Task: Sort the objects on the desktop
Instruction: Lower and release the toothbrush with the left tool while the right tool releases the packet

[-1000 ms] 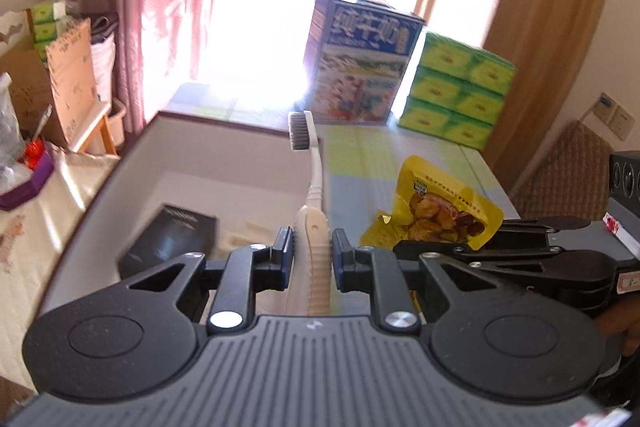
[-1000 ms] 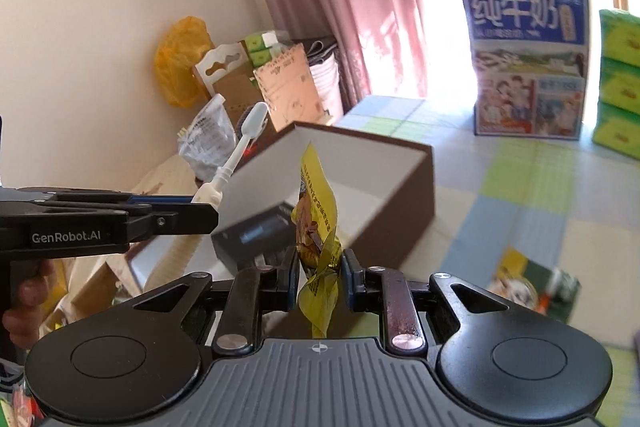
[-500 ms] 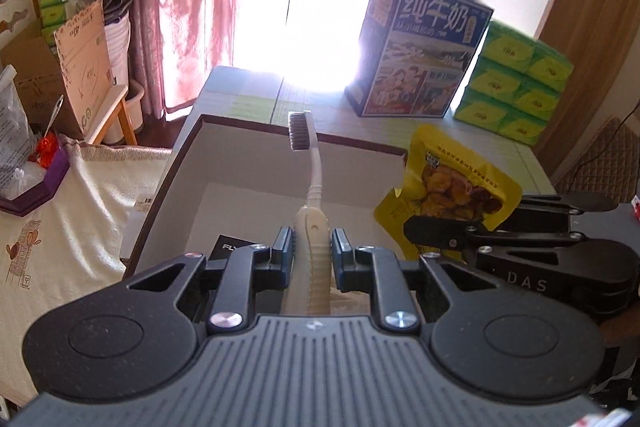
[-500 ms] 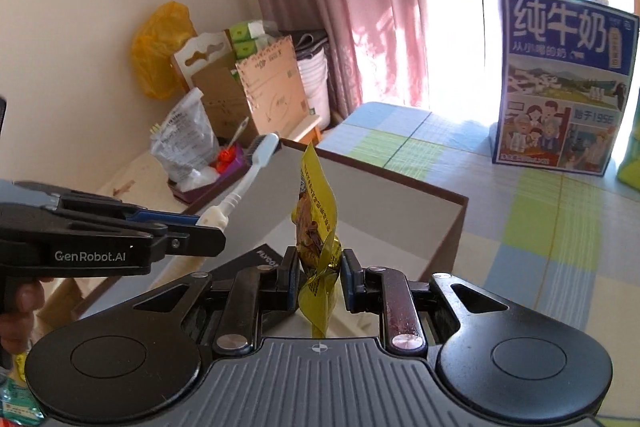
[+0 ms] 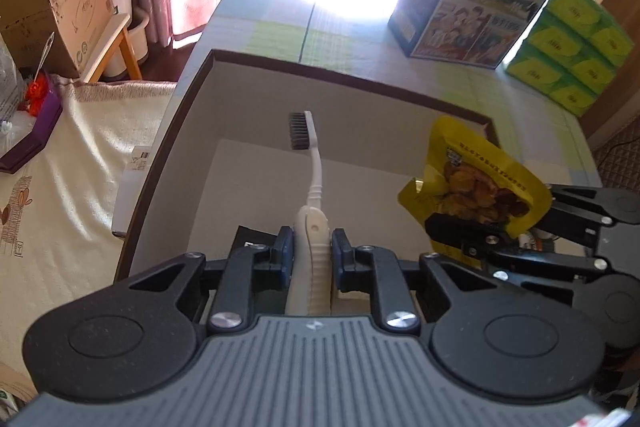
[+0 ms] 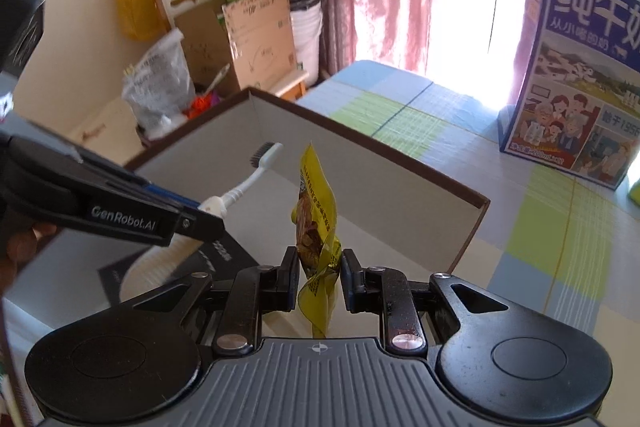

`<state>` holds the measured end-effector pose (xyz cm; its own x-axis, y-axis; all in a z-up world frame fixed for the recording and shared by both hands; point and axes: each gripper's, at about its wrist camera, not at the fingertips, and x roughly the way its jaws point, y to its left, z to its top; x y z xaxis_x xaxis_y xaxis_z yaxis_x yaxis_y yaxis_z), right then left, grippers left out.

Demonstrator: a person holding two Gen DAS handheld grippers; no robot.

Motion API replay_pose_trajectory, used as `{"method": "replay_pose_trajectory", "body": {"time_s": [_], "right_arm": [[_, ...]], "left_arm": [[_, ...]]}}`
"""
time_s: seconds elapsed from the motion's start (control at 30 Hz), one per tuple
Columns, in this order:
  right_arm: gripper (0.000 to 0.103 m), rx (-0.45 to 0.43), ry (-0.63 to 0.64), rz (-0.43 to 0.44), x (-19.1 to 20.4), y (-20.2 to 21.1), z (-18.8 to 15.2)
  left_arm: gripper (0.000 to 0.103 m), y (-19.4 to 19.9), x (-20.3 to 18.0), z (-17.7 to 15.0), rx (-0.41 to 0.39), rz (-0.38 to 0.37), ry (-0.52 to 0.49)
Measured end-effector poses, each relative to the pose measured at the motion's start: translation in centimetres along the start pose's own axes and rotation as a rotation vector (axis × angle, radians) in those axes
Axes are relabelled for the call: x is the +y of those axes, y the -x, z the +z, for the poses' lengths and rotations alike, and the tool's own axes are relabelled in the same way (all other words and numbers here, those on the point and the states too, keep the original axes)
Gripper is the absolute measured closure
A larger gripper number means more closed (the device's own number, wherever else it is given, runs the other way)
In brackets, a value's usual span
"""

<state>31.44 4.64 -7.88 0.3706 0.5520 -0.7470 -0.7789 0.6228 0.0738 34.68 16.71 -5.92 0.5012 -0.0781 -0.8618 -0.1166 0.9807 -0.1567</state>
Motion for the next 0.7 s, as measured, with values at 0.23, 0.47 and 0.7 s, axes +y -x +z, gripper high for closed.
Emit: {"method": "replay_pose_trajectory", "body": {"time_s": [0.23, 0.47, 0.7], "right_arm": [[0.085, 0.034, 0.020, -0.020, -0.1, -1.2, 0.0], [0.085, 0.051, 0.060, -0.053, 0.2, -2.1, 0.2], [0.084, -0.006, 0.078, -0.073, 0.1, -2.4, 0.4]], "left_arm": [[0.086, -1.6, 0.1, 1.1, 0.035, 0.038, -0.041], [0.082, -1.7, 0.0, 1.4, 0.025, 0.048, -0.064], [0.078, -1.2, 0.0, 1.2, 0.007, 0.044, -0.086]]}}
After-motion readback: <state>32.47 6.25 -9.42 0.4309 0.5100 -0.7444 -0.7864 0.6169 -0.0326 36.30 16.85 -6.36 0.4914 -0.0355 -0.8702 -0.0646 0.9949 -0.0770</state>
